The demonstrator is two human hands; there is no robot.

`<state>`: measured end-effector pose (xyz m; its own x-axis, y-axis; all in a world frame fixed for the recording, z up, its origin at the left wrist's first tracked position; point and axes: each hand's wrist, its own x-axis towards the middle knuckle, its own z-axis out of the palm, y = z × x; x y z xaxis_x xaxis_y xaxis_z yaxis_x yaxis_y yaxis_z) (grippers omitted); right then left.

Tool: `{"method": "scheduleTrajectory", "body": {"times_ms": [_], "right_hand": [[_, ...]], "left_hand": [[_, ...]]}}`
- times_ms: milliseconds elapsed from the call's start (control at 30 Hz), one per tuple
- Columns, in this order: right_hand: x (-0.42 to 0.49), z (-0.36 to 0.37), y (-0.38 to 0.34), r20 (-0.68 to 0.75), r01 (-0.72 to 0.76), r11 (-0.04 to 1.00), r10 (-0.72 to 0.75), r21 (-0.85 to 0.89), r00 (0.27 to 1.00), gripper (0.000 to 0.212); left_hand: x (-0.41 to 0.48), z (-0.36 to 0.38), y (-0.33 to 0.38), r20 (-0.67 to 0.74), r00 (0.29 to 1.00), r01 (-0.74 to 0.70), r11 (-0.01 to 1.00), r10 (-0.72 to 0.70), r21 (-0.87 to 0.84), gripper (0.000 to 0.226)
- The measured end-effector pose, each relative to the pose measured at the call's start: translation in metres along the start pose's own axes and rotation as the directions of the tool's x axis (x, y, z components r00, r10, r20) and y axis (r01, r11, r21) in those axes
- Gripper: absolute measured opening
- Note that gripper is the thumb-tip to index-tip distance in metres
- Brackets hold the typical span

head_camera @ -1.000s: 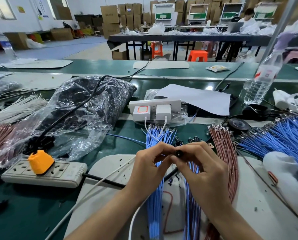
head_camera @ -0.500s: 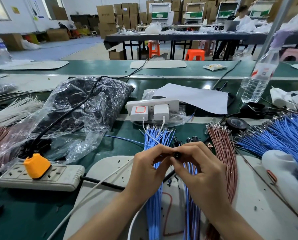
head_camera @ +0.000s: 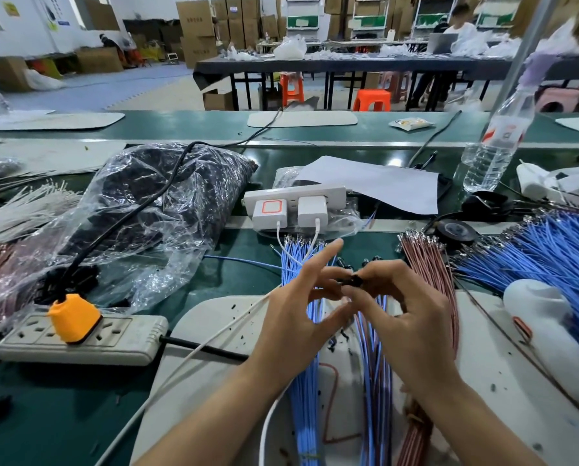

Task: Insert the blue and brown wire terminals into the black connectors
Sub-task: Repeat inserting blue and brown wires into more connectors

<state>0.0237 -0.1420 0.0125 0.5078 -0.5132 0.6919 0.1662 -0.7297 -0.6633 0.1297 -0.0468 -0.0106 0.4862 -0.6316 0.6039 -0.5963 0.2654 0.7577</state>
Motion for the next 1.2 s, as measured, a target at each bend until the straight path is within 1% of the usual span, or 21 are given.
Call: {"method": "scheduleTrajectory", "body": {"times_ms": [33,100,133,167,200,233,267,300,333,367,467,600,667,733,867,967,1067,1100,1133,1167,1200], "right_hand": [[0.001,-0.003,0.002,0.008,0.032,0.998,-0.032,-0.052,0.999,0.016],[0.006,-0.012,0.01,-0.032,0.075,0.986,-0.081,-0.152,0.996,0.02],[0.012,-0.019,0.015,-0.075,0.05,0.975,-0.068,-0.217,0.995,0.019],[0.016,-0.026,0.022,-0.112,-0.015,0.952,-0.02,-0.306,0.993,0.015],[0.021,-0.033,0.031,-0.125,-0.114,0.901,0.067,-0.419,0.99,0.011],[0.023,-0.04,0.04,-0.108,-0.226,0.816,0.2,-0.533,0.974,0.01],[0.024,-0.044,0.049,-0.084,-0.322,0.712,0.349,-0.624,0.933,0.012],[0.023,-0.046,0.055,-0.072,-0.391,0.613,0.477,-0.687,0.876,0.015],[0.021,-0.048,0.057,-0.072,-0.43,0.547,0.557,-0.718,0.827,0.018],[0.02,-0.048,0.058,-0.076,-0.449,0.524,0.587,-0.724,0.806,0.019],[0.02,-0.047,0.058,-0.088,-0.442,0.532,0.563,-0.722,0.821,0.021],[0.021,-0.045,0.055,-0.124,-0.473,0.53,0.564,-0.704,0.816,0.025],[0.021,-0.047,0.054,-0.168,-0.475,0.56,0.512,-0.679,0.843,0.03],[0.02,-0.047,0.054,-0.18,-0.463,0.574,0.481,-0.675,0.858,0.032],[0.021,-0.047,0.054,-0.118,-0.463,0.495,0.58,-0.735,0.806,0.027],[0.022,-0.046,0.053,-0.142,-0.486,0.497,0.58,-0.719,0.802,0.025],[0.02,-0.046,0.053,-0.142,-0.498,0.494,0.594,-0.713,0.792,0.028],[0.02,-0.045,0.053,-0.147,-0.493,0.514,0.573,-0.702,0.807,0.029],[0.021,-0.045,0.054,-0.164,-0.479,0.569,0.516,-0.668,0.841,0.027],[0.022,-0.045,0.054,-0.196,-0.462,0.655,0.439,-0.598,0.877,0.023],[0.024,-0.044,0.052,-0.232,-0.444,0.762,0.379,-0.471,0.896,0.019]], "left_hand": [[-0.001,0.0,0.0,-0.007,1.0,-0.019,1.0,0.019,0.009,0.052],[0.0,0.001,-0.001,-0.033,0.997,-0.06,0.995,0.063,0.082,0.033],[0.001,0.0,-0.001,-0.054,0.995,-0.082,0.989,0.089,0.121,0.025],[0.002,-0.001,-0.002,-0.074,0.992,-0.091,0.985,0.103,0.145,0.021],[0.003,-0.001,-0.003,-0.087,0.991,-0.088,0.984,0.102,0.153,0.019],[0.002,-0.001,-0.002,-0.097,0.991,-0.079,0.986,0.094,0.149,0.019],[0.002,-0.001,-0.002,-0.101,0.991,-0.07,0.987,0.085,0.145,0.019],[0.001,-0.001,-0.002,-0.1,0.992,-0.062,0.987,0.077,0.147,0.018],[0.001,0.0,-0.002,-0.096,0.993,-0.059,0.987,0.074,0.151,0.018],[0.0,0.0,-0.003,-0.092,0.993,-0.061,0.986,0.076,0.154,0.018],[0.0,0.001,-0.002,-0.087,0.993,-0.061,0.987,0.075,0.148,0.019],[0.0,0.001,0.001,-0.083,0.995,-0.047,0.986,0.06,0.157,0.02],[-0.001,0.001,0.001,-0.089,0.994,-0.043,0.985,0.059,0.165,0.019],[-0.001,0.001,0.001,-0.094,0.994,-0.041,0.986,0.056,0.163,0.019],[0.0,0.001,0.003,-0.088,0.995,-0.04,0.985,0.055,0.167,0.02],[-0.001,0.001,0.004,-0.093,0.995,-0.028,0.987,0.043,0.159,0.019],[-0.001,0.001,0.005,-0.089,0.995,-0.027,0.988,0.041,0.152,0.019],[-0.001,0.001,0.005,-0.091,0.995,-0.023,0.989,0.037,0.149,0.019],[-0.001,0.0,0.005,-0.096,0.995,-0.021,0.988,0.036,0.153,0.019],[0.0,0.0,0.006,-0.099,0.994,-0.022,0.987,0.038,0.158,0.018],[0.0,-0.001,0.007,-0.096,0.994,-0.027,0.987,0.042,0.157,0.017]]}}
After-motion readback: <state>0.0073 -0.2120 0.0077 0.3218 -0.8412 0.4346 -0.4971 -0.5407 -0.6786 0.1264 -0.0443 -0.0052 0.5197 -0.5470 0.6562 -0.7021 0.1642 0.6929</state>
